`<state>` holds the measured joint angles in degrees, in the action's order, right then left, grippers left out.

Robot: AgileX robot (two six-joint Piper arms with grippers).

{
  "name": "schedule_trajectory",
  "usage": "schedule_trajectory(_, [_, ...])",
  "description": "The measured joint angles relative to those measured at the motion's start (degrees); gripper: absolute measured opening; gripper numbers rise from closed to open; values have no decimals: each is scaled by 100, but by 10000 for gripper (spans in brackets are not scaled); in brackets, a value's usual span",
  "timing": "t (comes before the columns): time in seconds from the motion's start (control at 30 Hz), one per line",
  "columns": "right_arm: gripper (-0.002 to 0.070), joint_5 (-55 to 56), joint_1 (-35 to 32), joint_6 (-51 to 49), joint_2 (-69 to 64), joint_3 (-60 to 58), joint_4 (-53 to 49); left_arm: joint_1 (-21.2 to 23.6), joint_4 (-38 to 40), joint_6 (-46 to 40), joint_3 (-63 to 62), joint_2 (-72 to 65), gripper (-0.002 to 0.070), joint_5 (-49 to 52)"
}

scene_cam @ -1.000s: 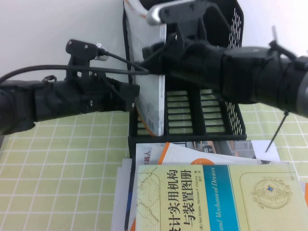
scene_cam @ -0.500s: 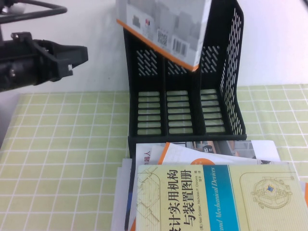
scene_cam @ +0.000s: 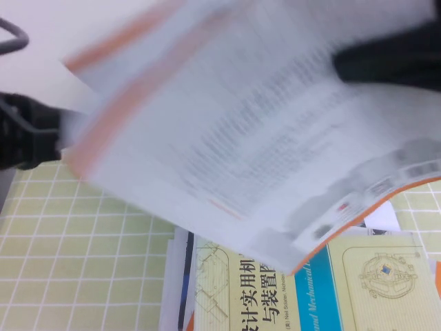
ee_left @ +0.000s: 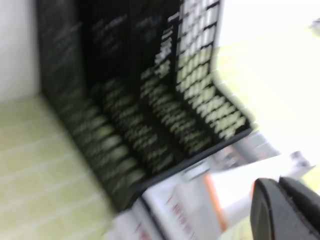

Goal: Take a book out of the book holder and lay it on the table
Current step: Place the picked book on the book

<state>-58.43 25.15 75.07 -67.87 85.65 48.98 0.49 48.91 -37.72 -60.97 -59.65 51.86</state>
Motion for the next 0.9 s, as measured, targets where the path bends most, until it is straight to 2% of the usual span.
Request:
schedule_trajectory(0.13, [117,-302,0,-740,237,4,-1373,0,-873,1114,124,444,-3,-49])
schedule_trajectory(0.33, [117,-119,404,-2214,247,4,-3540,0,-1072,1481,615,1006,-3,-69])
schedule_trajectory(0.53, [117,67,1815,-4375,150,-89,-6355,0,-1093,1649,1094,1132,-3,-188])
schedule_trajectory(0.7, [117,16,3172,-6005,-1,-709,-8449,0,-1102,1686,1170,1132,-3,-219])
schedule_trajectory(0.77, [117,2,3677,-6501,-74,-1121,-9088,0,-1102,1686,1170,1132,-3,-222])
schedule_trajectory(0.9, [117,99,4409,-7221,-189,-1913,-9601,-109,-1126,1686,1170,1132,-3,-233])
